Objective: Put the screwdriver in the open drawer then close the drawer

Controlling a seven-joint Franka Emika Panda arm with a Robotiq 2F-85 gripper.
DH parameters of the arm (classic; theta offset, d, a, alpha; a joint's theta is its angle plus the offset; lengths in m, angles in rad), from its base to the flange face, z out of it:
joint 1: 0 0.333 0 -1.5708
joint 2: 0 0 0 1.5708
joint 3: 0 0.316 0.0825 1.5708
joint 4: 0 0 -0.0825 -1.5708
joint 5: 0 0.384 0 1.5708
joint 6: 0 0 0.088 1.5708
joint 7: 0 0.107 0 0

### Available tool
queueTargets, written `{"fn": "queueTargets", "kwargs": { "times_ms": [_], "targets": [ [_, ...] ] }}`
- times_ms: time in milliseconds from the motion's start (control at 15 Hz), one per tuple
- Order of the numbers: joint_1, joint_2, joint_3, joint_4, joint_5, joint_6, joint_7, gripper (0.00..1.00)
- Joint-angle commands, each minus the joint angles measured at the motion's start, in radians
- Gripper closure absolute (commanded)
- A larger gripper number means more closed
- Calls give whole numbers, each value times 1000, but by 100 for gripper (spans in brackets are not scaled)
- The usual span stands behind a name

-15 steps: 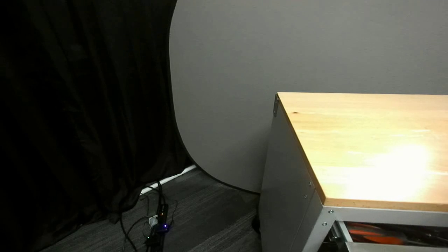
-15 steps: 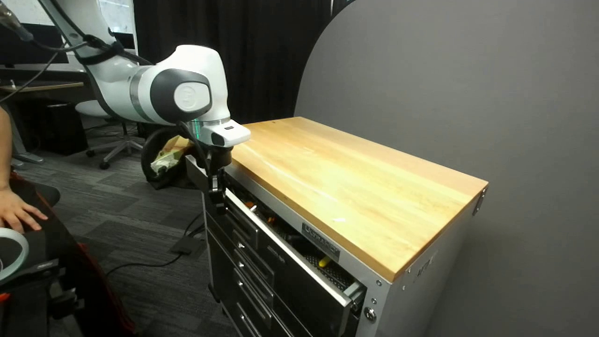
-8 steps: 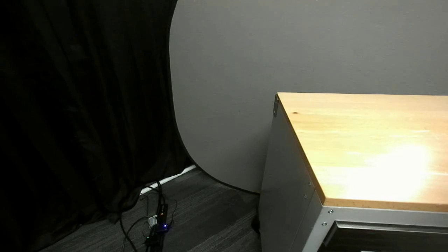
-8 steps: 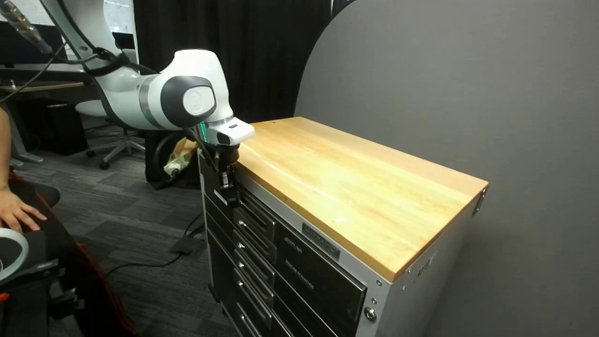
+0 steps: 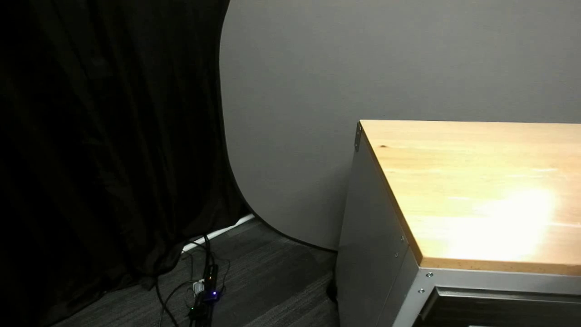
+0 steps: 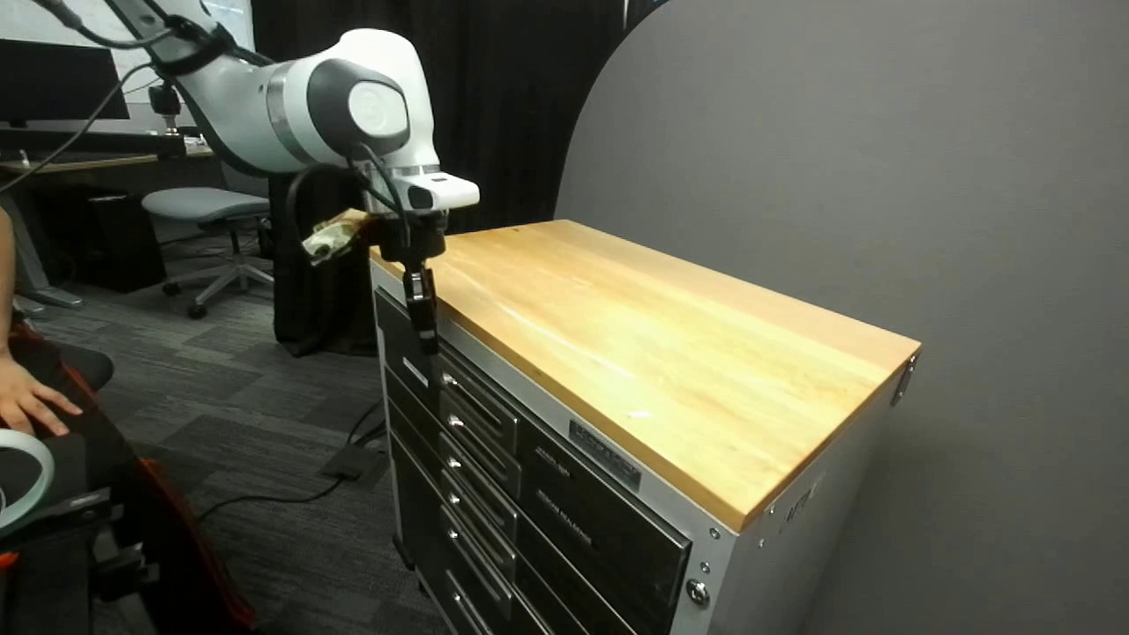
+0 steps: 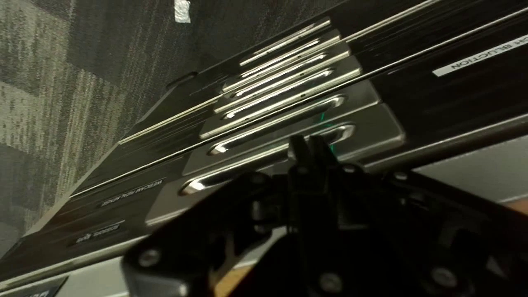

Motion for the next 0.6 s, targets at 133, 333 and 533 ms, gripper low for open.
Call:
{"fn": "queueTargets", "kwargs": {
  "times_ms": [133, 333, 533],
  "targets": [
    [-111, -122, 173, 75, 162, -278, -248, 90],
    [-150, -134, 232, 149, 308, -426, -404, 87],
    [-163, -128, 252, 229, 376, -576, -475, 62]
  ]
}}
